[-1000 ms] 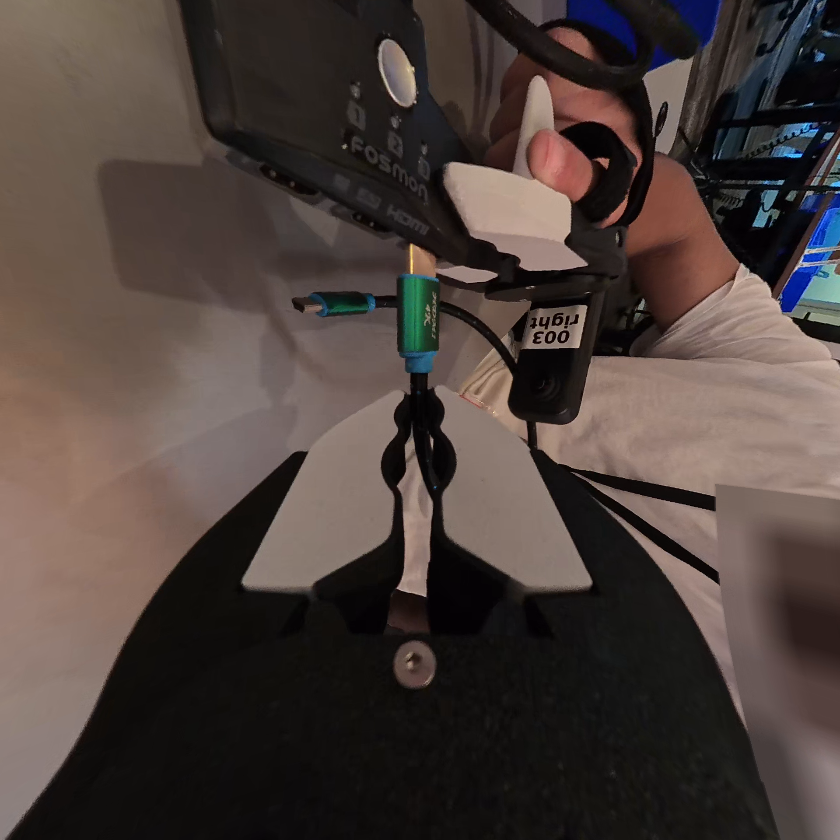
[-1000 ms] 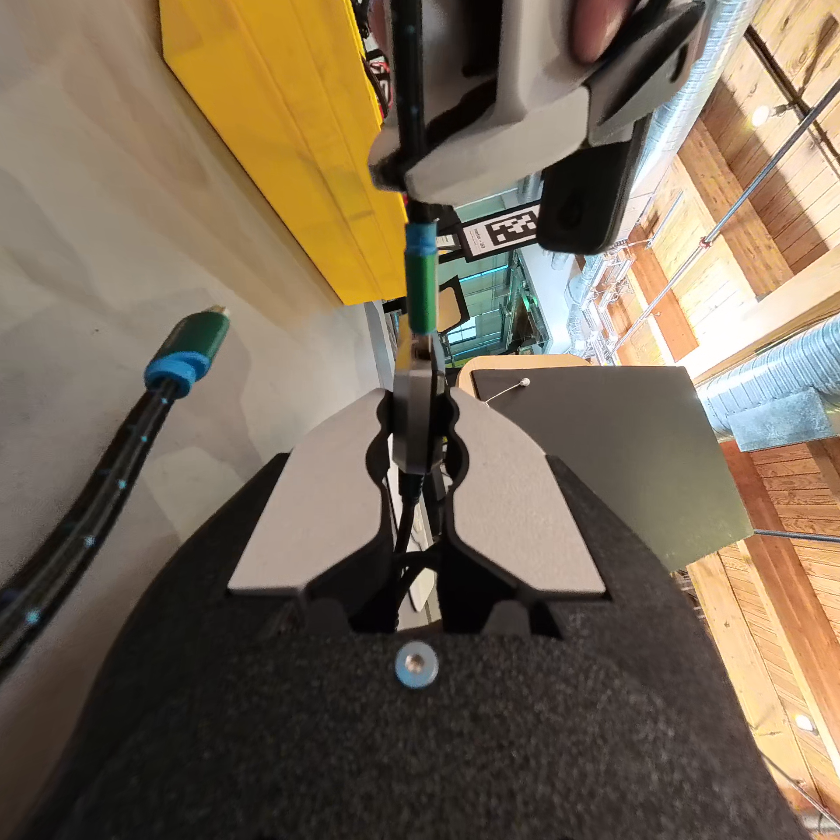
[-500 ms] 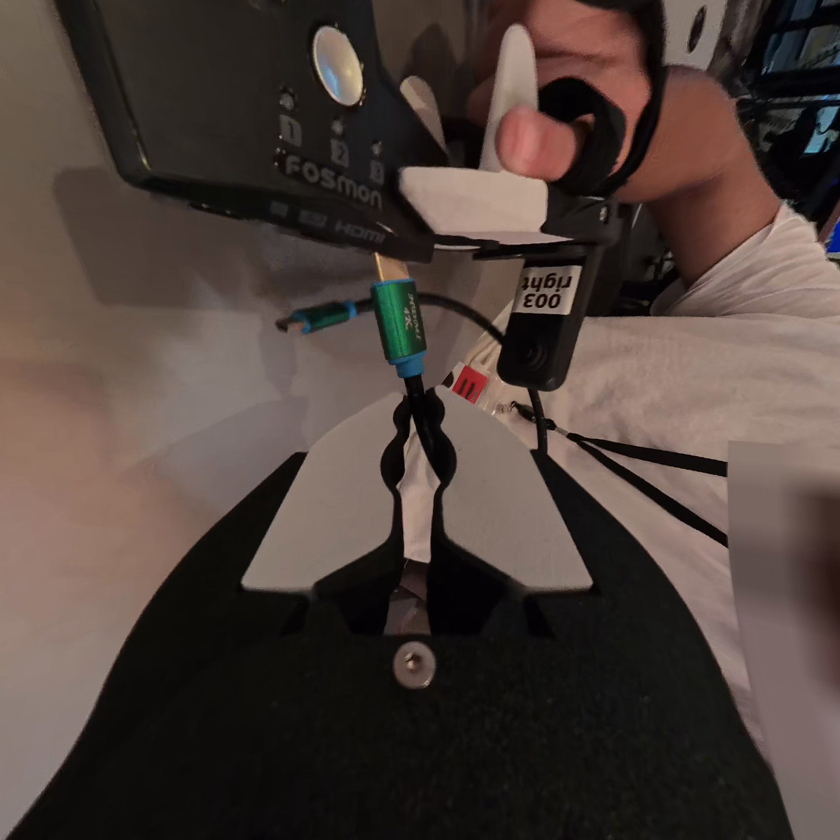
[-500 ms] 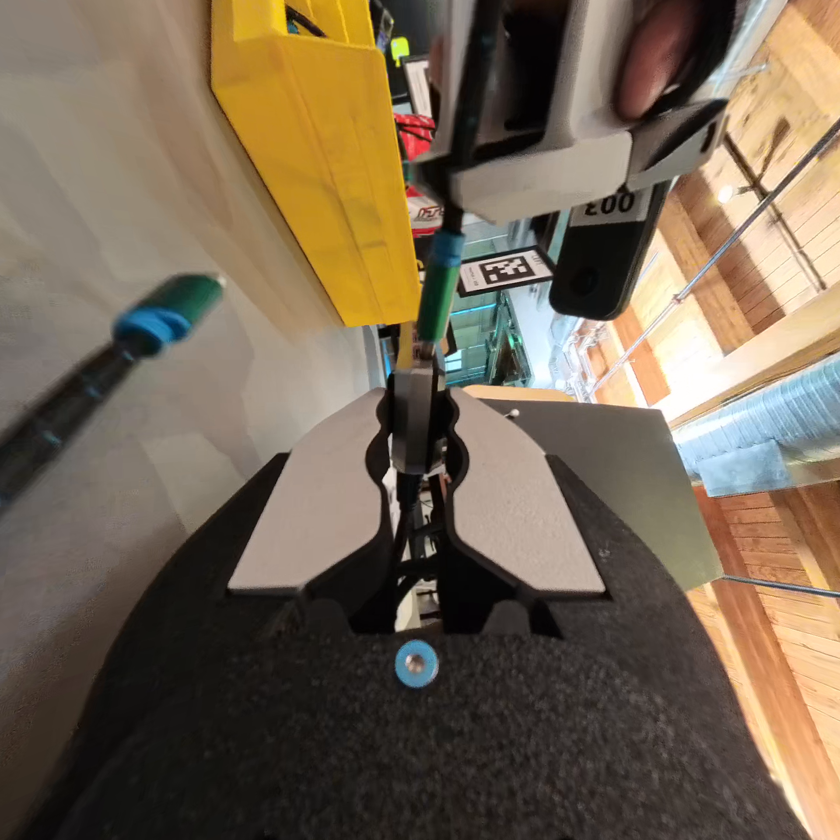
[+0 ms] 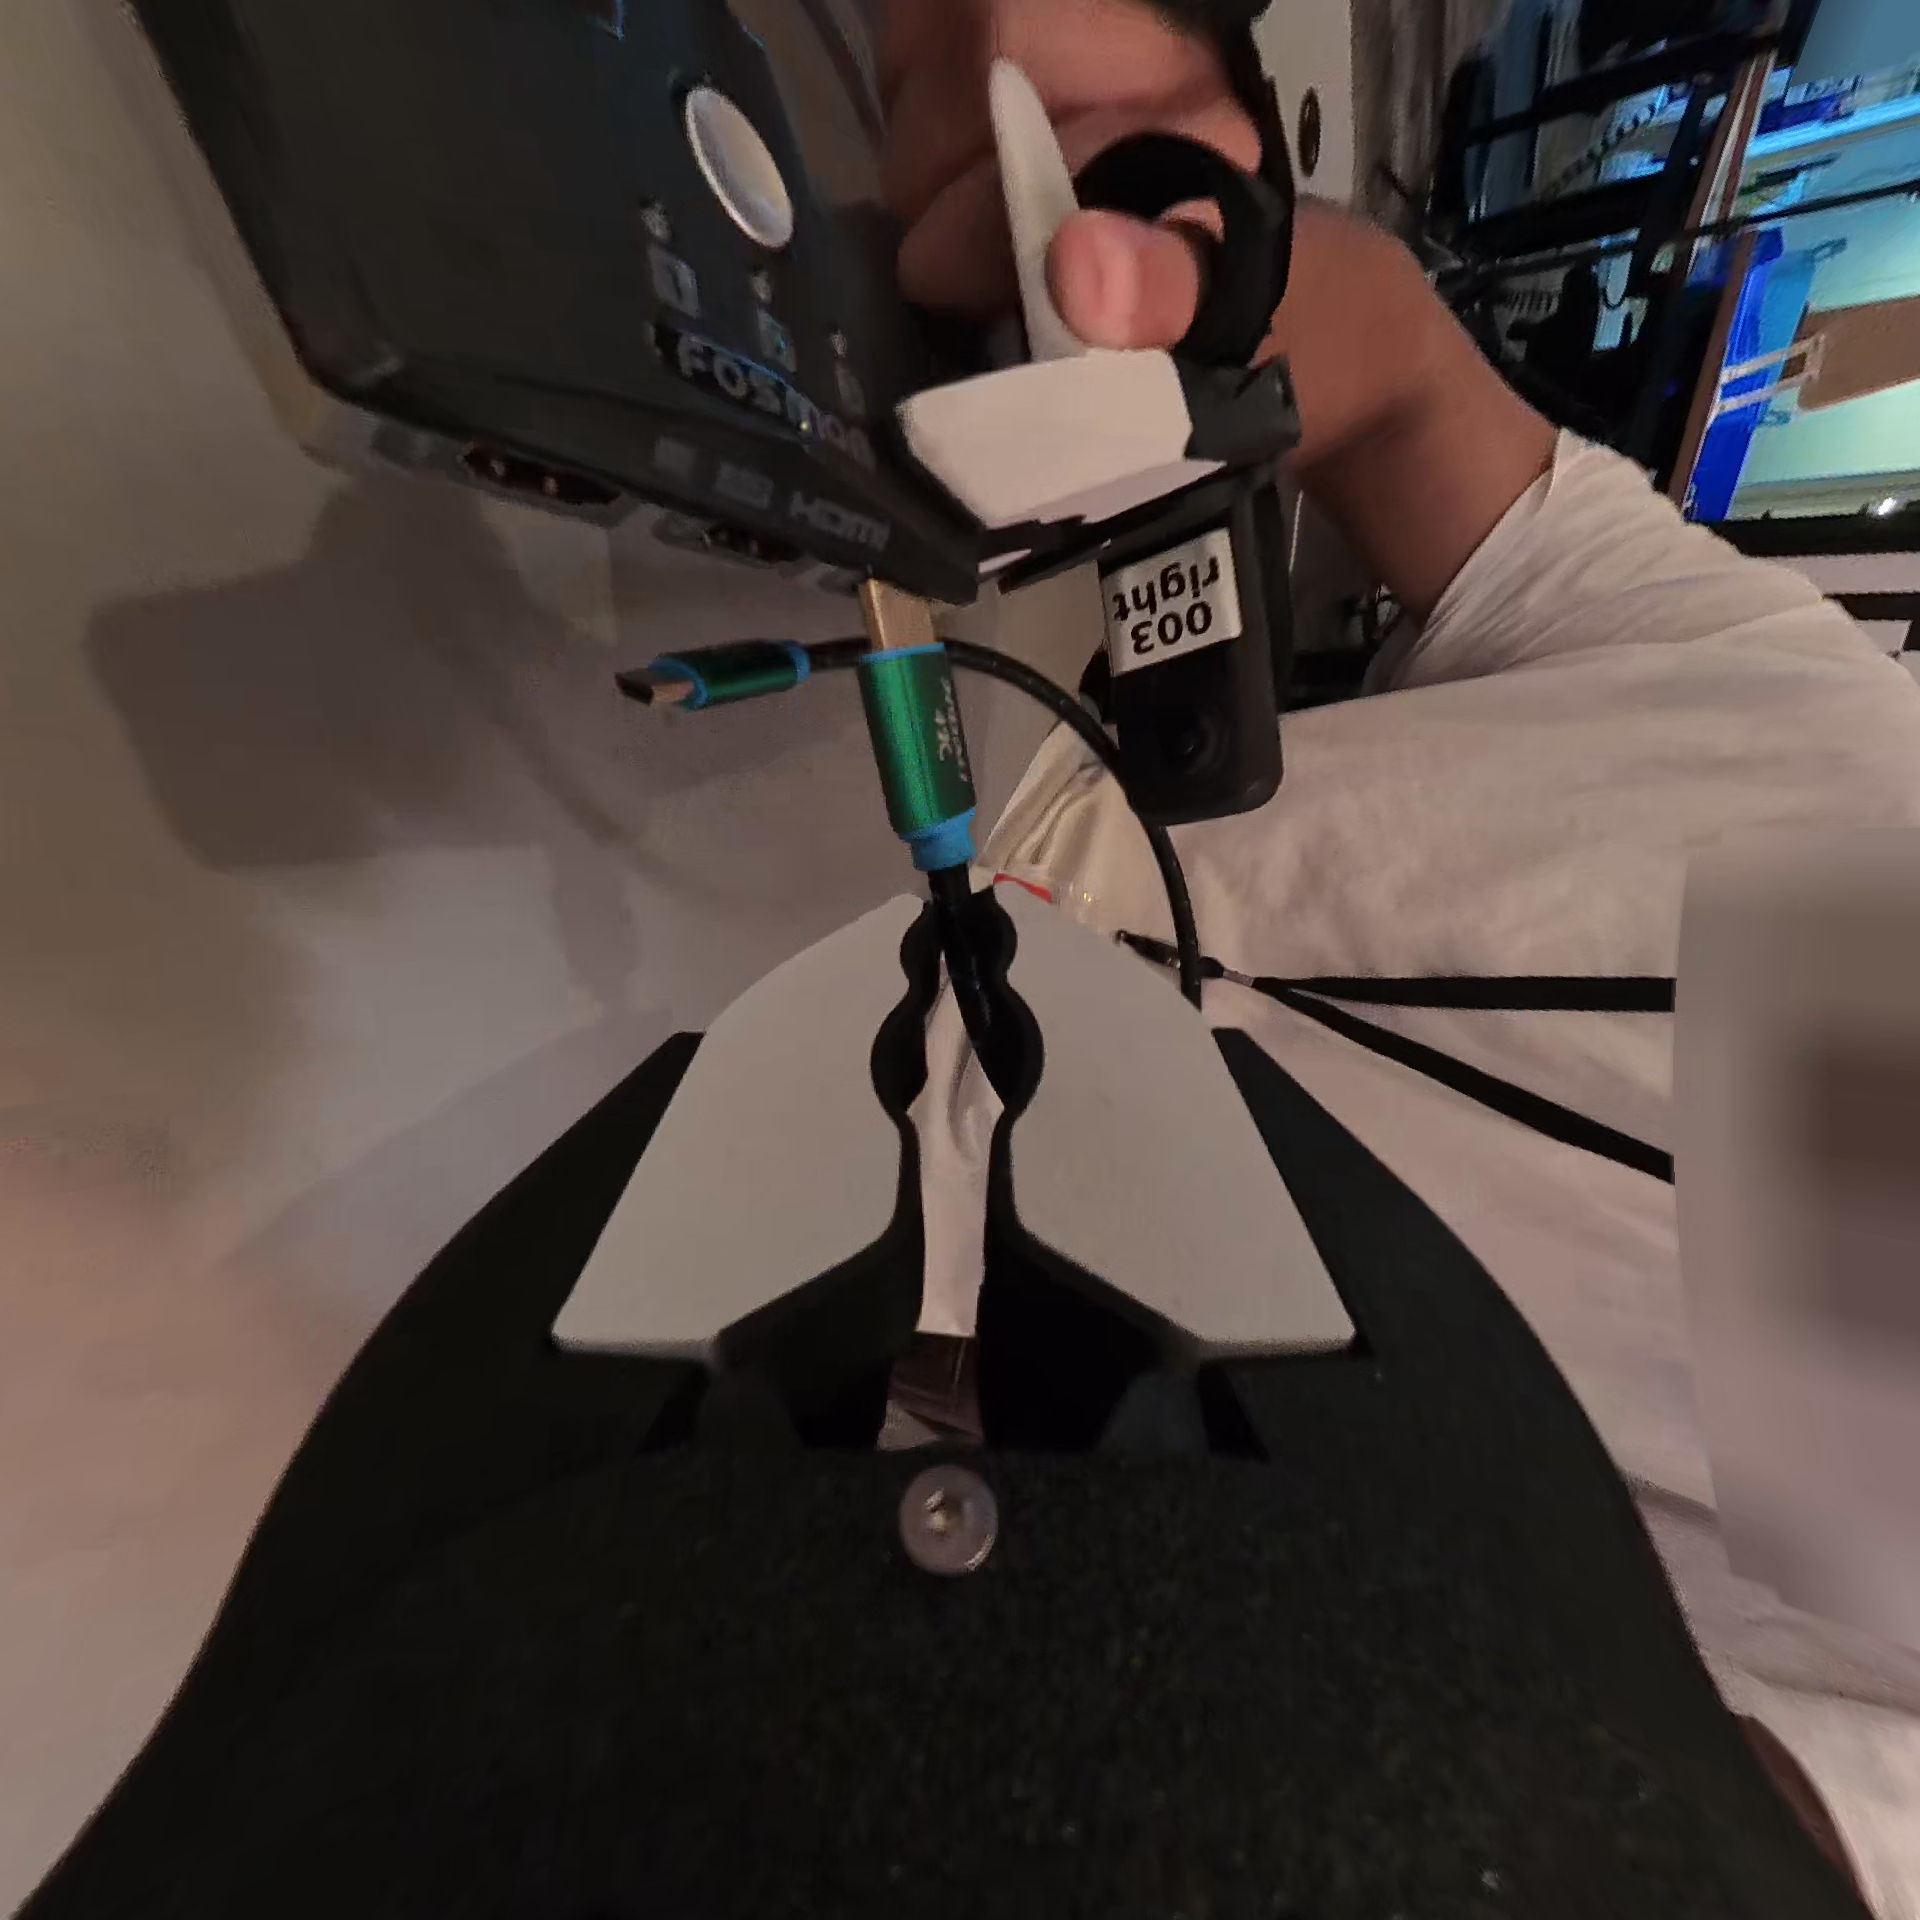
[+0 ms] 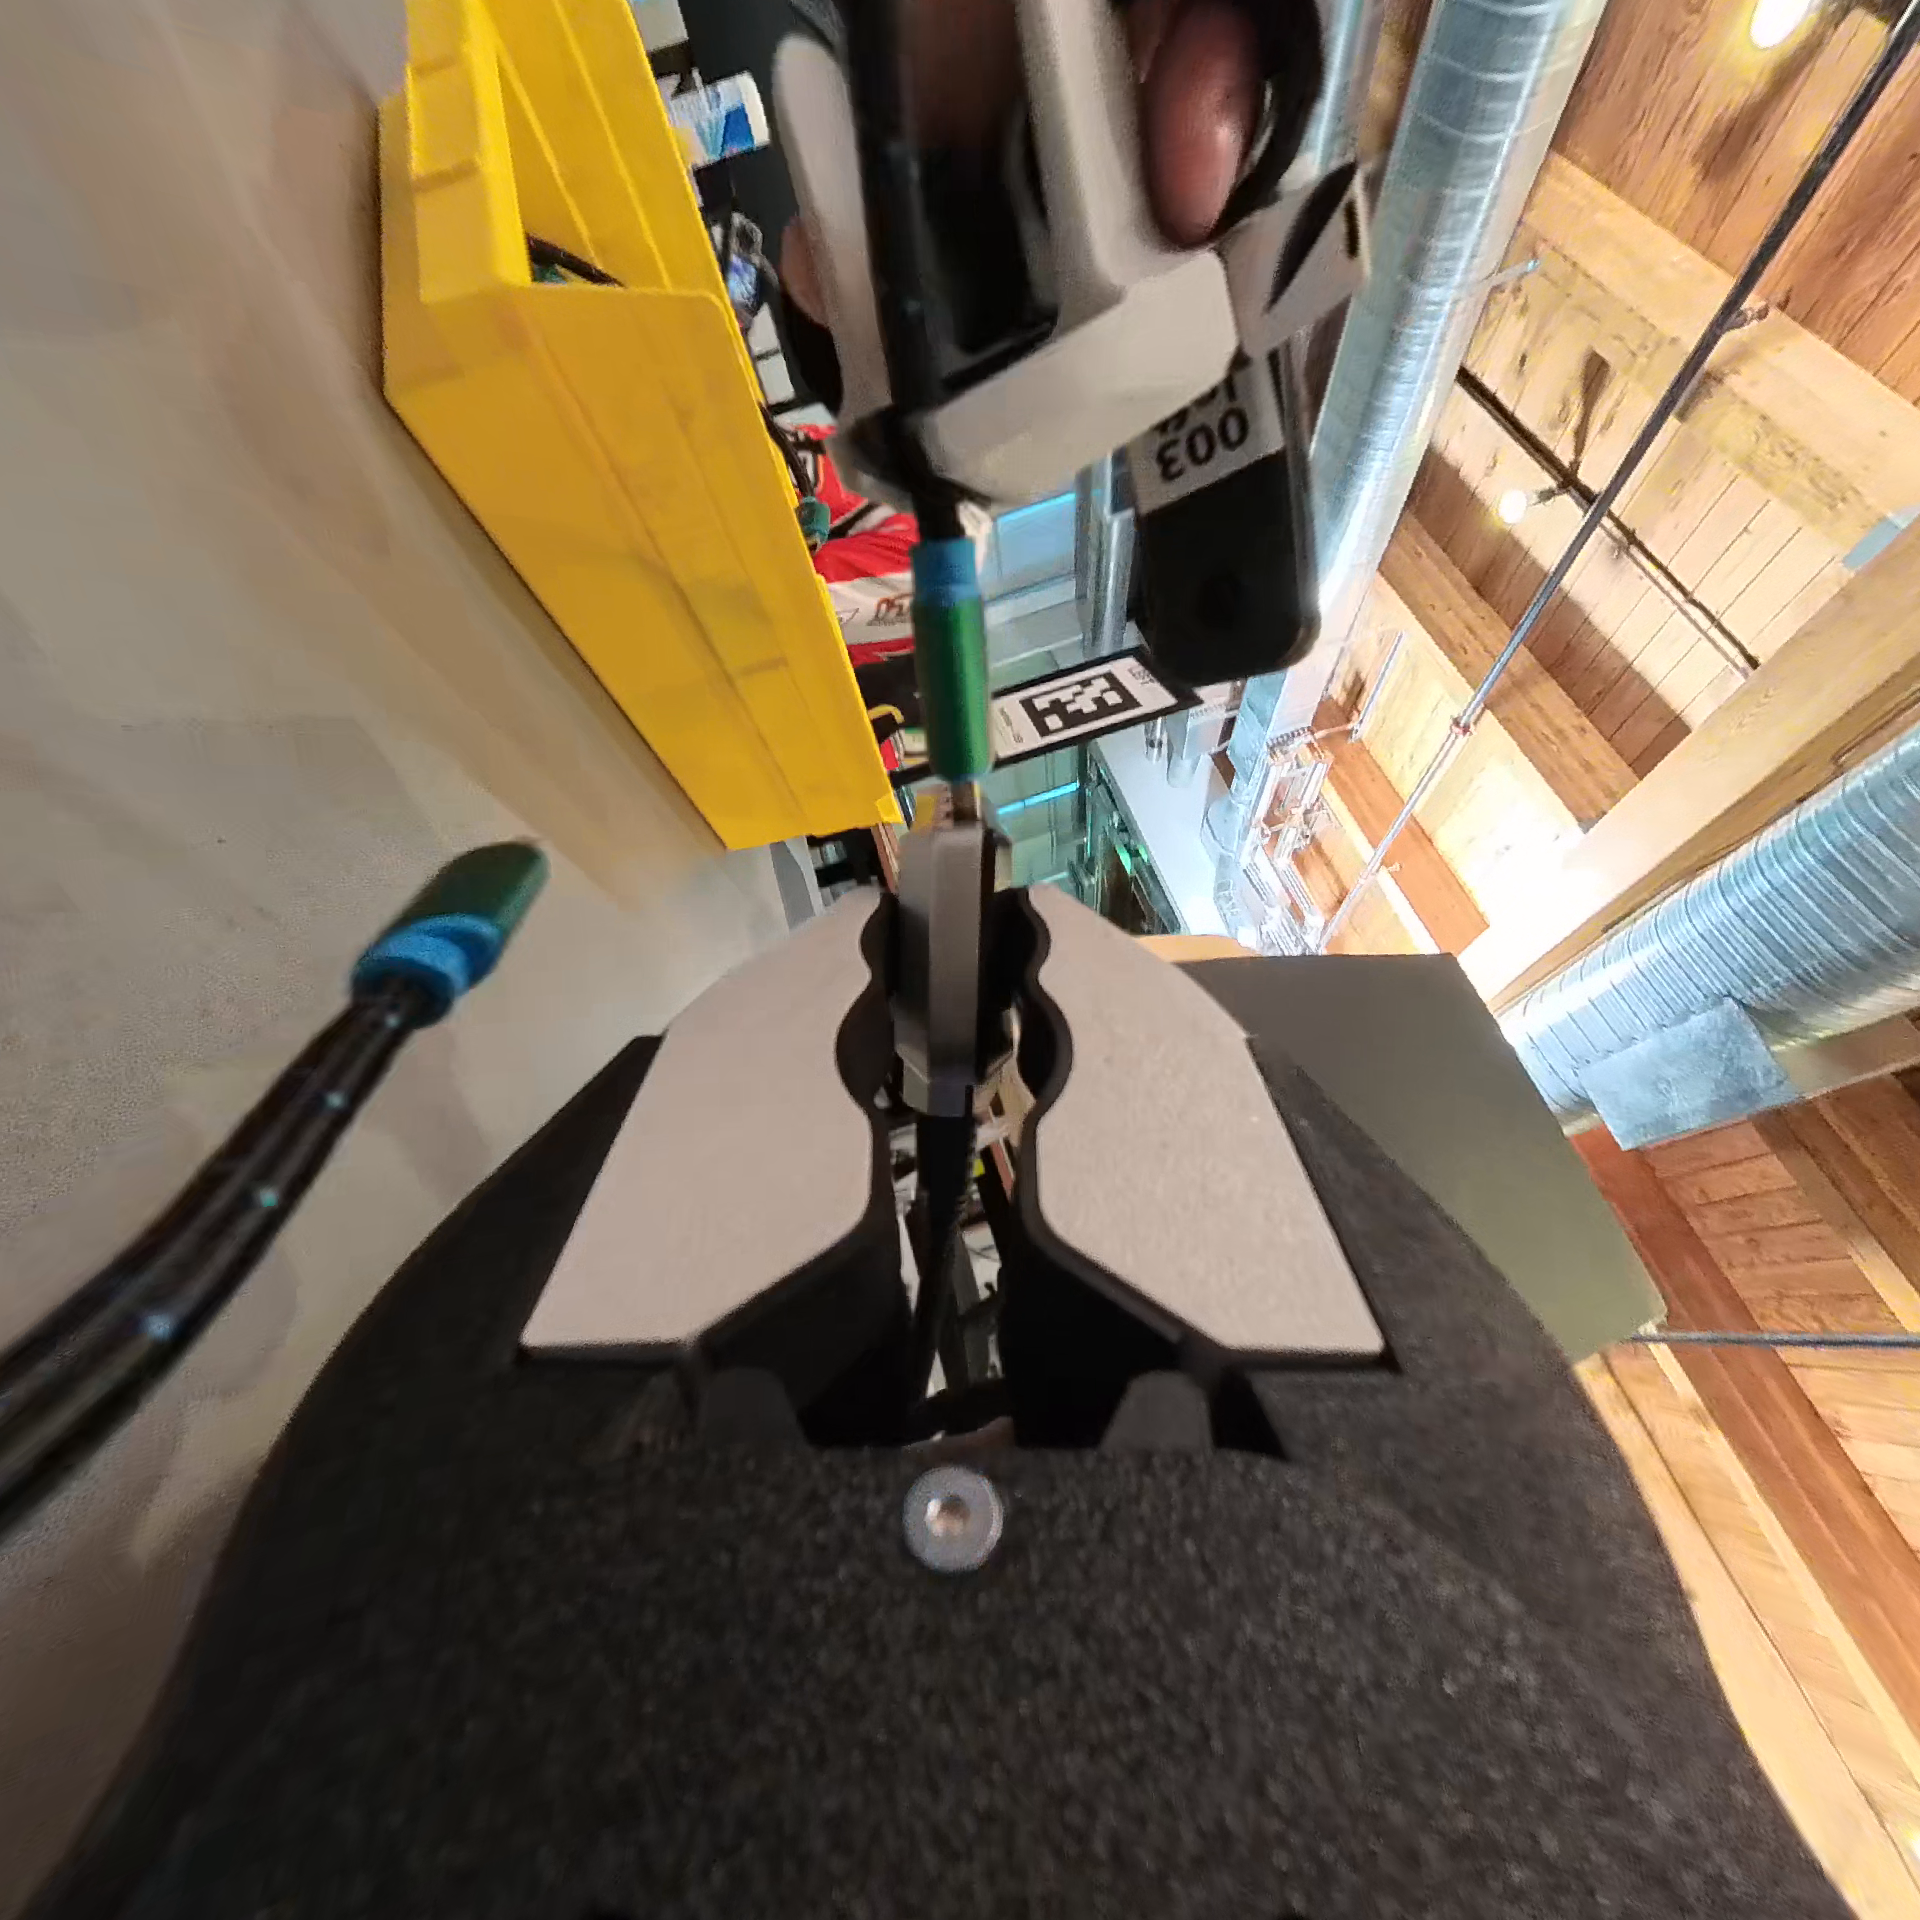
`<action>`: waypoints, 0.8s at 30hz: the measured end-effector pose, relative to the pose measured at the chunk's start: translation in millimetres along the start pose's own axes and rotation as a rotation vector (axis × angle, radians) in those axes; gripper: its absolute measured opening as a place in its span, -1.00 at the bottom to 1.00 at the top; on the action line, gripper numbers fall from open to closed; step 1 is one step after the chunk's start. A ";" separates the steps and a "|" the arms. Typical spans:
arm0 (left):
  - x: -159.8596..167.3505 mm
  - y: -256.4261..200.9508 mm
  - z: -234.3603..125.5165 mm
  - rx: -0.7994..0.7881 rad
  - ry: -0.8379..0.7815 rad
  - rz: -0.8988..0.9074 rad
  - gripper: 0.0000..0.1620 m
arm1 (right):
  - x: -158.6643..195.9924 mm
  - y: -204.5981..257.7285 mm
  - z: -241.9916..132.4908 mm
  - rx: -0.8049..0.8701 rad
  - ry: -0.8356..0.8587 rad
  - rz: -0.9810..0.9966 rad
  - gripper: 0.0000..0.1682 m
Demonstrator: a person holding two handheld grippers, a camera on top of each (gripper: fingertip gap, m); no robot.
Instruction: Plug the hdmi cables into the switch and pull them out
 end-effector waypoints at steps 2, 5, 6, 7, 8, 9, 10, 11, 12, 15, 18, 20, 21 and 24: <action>2.2 0.8 3.0 0.006 0.031 0.017 -0.92 | -0.8 2.5 -0.9 -0.012 -0.024 -0.014 -0.77; 4.6 -1.3 5.3 0.007 0.102 0.047 -0.92 | -4.0 2.7 -2.5 -0.009 -0.057 -0.027 -0.78; 4.9 -1.4 5.4 0.000 0.117 0.046 -0.93 | -4.4 2.5 -2.7 -0.007 -0.060 -0.035 -0.78; 5.5 -1.3 5.4 -0.001 0.135 0.043 -0.92 | -5.0 2.4 -3.0 -0.006 -0.067 -0.040 -0.78; 5.8 -0.1 5.3 -0.009 0.150 0.040 -0.93 | -5.4 2.8 -3.2 -0.008 -0.070 -0.042 -0.78; 6.5 0.9 5.3 -0.013 0.163 0.035 -0.92 | -5.8 2.9 -3.2 -0.008 -0.071 -0.046 -0.78; 7.3 1.3 5.4 -0.012 0.177 0.033 -0.92 | -6.6 3.2 -3.3 -0.006 -0.077 -0.055 -0.78; 7.9 2.5 5.4 -0.019 0.186 0.029 -0.93 | -7.1 3.8 -3.0 -0.008 -0.076 -0.062 -0.77; 9.1 3.0 5.5 -0.019 0.199 0.028 -0.93 | -7.7 4.8 -2.9 -0.013 -0.078 -0.064 -0.77; 9.6 3.9 5.5 -0.027 0.220 0.029 -0.93 | -9.0 7.2 -3.1 -0.025 -0.081 -0.069 -0.78; 5.4 4.4 3.6 -0.036 0.209 0.023 -0.93 | -7.3 6.2 -3.0 -0.021 -0.064 -0.068 -0.78; 1.6 3.8 2.1 -0.031 0.181 0.006 -0.93 | -4.9 4.8 -2.9 -0.018 -0.046 -0.066 -0.78; 0.0 2.7 1.4 -0.019 0.163 0.004 -0.93 | -3.6 4.6 -2.7 -0.019 -0.038 -0.071 -0.78; -6.3 1.2 -3.2 0.019 0.072 -0.034 -0.92 | 0.4 6.2 -1.9 -0.025 -0.010 -0.081 -0.78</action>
Point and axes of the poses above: each gripper's, where its closed fingertips meet, z out along the fingers, x out of its underside, y = z × x across the jaws, the point moved 4 cm from there along -z, back along the fingers, and after that the axes turned 5 degrees about -y, right-handed, at the moved point
